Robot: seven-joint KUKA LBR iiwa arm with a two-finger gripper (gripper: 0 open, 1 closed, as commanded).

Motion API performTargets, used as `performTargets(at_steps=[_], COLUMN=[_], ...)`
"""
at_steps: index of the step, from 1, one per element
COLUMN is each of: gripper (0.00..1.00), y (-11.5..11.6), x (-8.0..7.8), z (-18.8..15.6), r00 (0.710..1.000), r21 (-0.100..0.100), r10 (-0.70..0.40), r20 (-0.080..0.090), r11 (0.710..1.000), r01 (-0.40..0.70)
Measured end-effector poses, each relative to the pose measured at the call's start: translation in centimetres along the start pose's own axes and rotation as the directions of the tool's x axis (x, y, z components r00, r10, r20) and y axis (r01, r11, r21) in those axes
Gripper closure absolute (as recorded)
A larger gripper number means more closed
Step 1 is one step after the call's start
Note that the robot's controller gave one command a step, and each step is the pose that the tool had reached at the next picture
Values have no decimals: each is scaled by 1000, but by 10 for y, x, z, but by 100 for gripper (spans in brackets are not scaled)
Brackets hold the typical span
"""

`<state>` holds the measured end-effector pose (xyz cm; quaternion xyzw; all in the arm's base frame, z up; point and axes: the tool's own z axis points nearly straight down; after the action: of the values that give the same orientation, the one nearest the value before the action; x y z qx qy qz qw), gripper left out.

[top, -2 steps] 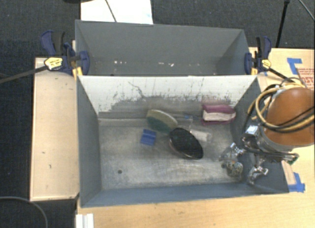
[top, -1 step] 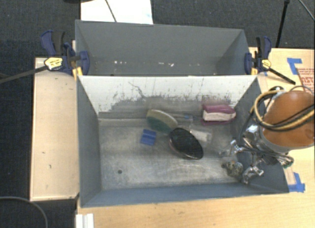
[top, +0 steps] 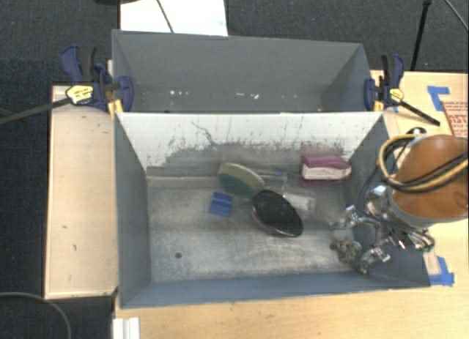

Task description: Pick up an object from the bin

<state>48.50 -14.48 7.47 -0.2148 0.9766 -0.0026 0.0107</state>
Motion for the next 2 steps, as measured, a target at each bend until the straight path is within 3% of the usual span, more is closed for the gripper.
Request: performTargets(at_steps=[1,2], gripper=[100,100], y=[1,1], x=[2,0], z=[1,-30], r00=[1000,1000], r21=[-3,-7], r10=[-3,-4], r20=[-5,-14], r11=[1000,1000], r01=[3,4])
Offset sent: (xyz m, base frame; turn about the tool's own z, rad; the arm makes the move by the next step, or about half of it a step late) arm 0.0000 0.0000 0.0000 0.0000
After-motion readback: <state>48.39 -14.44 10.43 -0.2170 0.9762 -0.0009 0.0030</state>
